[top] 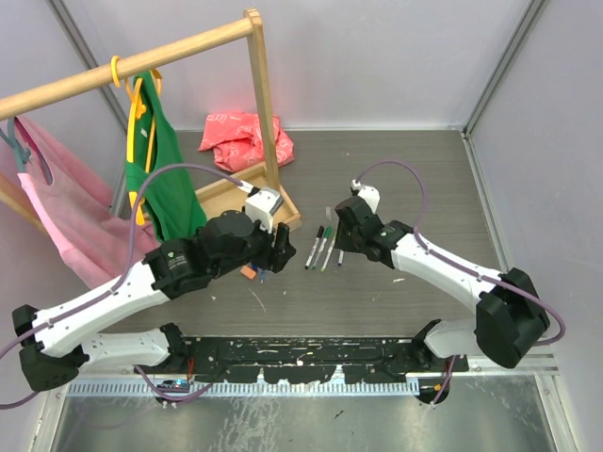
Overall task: Insert the pens into the pen caps
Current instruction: Place the pen at the center of the board, then pick up the pen from the center of the board.
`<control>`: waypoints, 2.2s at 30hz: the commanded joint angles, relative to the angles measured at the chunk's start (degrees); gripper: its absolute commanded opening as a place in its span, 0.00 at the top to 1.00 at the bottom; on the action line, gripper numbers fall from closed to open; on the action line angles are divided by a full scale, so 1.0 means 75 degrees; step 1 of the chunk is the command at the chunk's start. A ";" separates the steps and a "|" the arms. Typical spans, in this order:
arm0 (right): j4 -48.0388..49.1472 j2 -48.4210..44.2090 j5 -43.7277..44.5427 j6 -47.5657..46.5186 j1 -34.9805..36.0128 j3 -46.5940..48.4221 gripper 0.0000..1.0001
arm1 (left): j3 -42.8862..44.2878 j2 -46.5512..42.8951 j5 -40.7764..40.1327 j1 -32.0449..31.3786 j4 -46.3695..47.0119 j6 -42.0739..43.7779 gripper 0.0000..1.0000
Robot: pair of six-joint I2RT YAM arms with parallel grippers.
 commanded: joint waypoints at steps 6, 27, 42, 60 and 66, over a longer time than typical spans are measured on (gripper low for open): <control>0.0232 -0.1385 0.0308 -0.0827 -0.0020 -0.0681 0.61 | 0.0284 0.0599 -0.0098 0.0010 0.0524 -0.0094 0.41; 0.0554 -0.2588 0.0731 -0.0847 -0.0024 -0.1398 0.57 | -0.0811 0.1729 0.0014 0.1624 0.0629 -0.0983 0.42; 0.0609 -0.2809 0.0550 -0.0878 -0.0030 -0.1682 0.57 | -0.1147 0.3552 0.0376 0.2329 0.1602 -0.1326 0.52; 0.0655 -0.2942 0.0354 -0.0846 -0.0038 -0.1788 0.57 | -0.1025 0.4403 0.0112 0.2336 0.1325 -0.1300 0.58; 0.0655 -0.2909 0.0294 -0.0789 -0.0038 -0.1774 0.57 | -0.1107 0.4494 0.0054 0.2330 0.1326 -0.1314 0.59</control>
